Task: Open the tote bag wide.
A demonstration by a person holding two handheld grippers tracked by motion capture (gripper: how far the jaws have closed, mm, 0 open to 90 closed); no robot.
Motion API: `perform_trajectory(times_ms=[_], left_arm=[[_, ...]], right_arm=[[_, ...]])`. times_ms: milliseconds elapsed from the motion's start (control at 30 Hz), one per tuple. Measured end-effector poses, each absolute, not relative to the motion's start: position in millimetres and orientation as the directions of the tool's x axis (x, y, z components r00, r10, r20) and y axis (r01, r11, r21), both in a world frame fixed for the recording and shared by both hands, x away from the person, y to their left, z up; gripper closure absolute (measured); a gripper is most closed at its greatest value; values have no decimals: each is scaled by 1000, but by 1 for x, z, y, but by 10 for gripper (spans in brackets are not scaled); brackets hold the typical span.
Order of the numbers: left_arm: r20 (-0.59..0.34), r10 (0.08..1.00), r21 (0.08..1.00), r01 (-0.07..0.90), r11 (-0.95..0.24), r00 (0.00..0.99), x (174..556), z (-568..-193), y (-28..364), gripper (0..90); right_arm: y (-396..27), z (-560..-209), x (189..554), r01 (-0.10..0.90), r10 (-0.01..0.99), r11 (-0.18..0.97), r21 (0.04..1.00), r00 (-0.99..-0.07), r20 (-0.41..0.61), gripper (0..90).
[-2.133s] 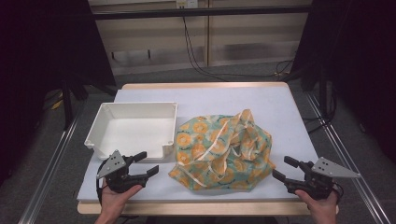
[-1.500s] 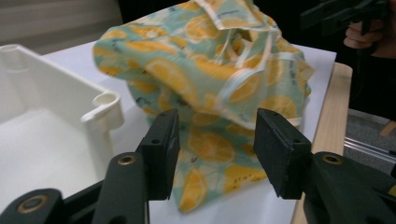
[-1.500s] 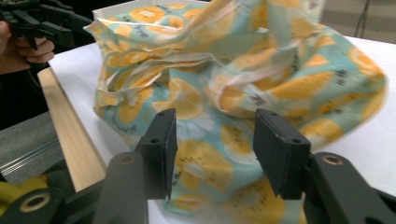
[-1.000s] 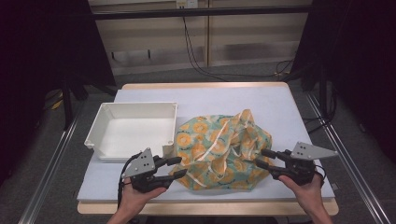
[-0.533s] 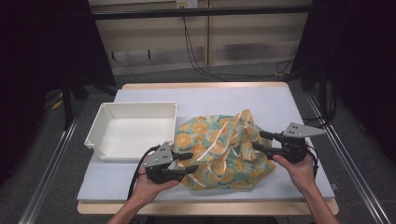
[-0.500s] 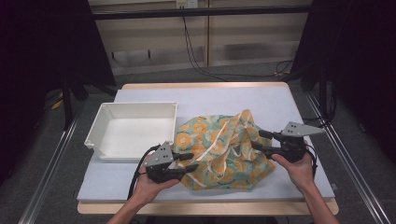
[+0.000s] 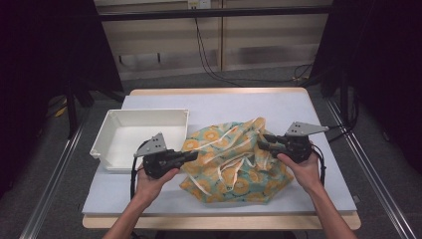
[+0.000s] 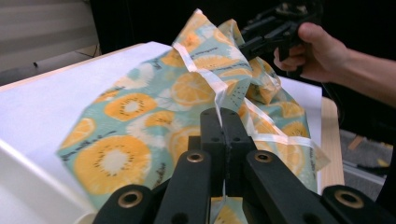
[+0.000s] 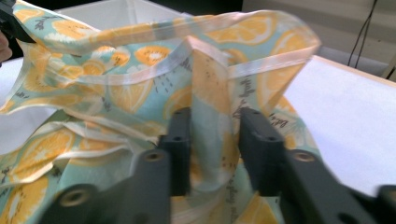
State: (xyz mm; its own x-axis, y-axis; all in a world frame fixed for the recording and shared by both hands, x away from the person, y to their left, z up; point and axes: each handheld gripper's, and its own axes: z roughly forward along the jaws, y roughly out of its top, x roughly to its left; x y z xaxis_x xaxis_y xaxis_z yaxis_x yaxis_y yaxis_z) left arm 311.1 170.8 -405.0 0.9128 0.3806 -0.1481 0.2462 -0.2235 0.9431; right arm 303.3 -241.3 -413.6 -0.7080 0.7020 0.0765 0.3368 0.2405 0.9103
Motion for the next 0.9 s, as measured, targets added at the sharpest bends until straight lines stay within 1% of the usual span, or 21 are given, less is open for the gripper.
perform_trajectory(times_ms=[33, 67, 100, 267, 333, 467, 533, 600, 633, 667, 733, 767, 867, 900], left_arm=[[-156, 389, 940, 258, -224, 908, 313, -405, 173, 900], [-164, 398, 941, 265, -212, 903, 316, -404, 178, 900], [-180, 405, 940, 278, -199, 897, 319, -403, 181, 900], [-211, 448, 936, 312, -164, 869, 332, -400, 193, 900], [-220, 452, 933, 322, -162, 865, 338, -401, 195, 900], [-268, 443, 924, 359, -134, 856, 349, -407, 190, 900], [-253, 451, 921, 356, -158, 856, 355, -410, 186, 900], [-271, 455, 916, 373, -150, 848, 362, -412, 183, 896], [-269, 467, 911, 380, -159, 842, 365, -412, 181, 883], [-263, 479, 909, 381, -167, 837, 368, -413, 179, 852], [-279, 485, 903, 398, -160, 829, 373, -413, 175, 833], [-277, 487, 902, 399, -165, 828, 375, -412, 175, 799], [-267, 514, 901, 401, -167, 815, 378, -411, 174, 764], [-263, 511, 901, 397, -174, 819, 379, -412, 175, 758]], right_arm=[[-244, -412, 303, 328, 691, 232, 916, -718, 82, 868], [-245, -411, 303, 326, 692, 223, 919, -716, 87, 895], [-250, -408, 303, 333, 697, 208, 920, -710, 99, 900], [-269, -402, 305, 347, 720, 169, 923, -683, 125, 900], [-274, -401, 306, 349, 718, 172, 921, -685, 125, 900], [-280, -400, 310, 353, 721, 160, 922, -679, 134, 900], [-282, -402, 314, 357, 727, 158, 921, -673, 137, 900], [-283, -405, 318, 367, 732, 146, 919, -665, 149, 898], [-284, -406, 321, 373, 736, 140, 917, -658, 155, 891], [-285, -407, 323, 381, 740, 136, 914, -652, 162, 874], [-286, -410, 327, 398, 750, 137, 907, -640, 168, 855], [-288, -413, 330, 409, 754, 132, 903, -632, 176, 851], [-293, -419, 335, 431, 767, 131, 893, -614, 184, 844], [-294, -422, 336, 440, 771, 133, 888, -609, 186, 826]])
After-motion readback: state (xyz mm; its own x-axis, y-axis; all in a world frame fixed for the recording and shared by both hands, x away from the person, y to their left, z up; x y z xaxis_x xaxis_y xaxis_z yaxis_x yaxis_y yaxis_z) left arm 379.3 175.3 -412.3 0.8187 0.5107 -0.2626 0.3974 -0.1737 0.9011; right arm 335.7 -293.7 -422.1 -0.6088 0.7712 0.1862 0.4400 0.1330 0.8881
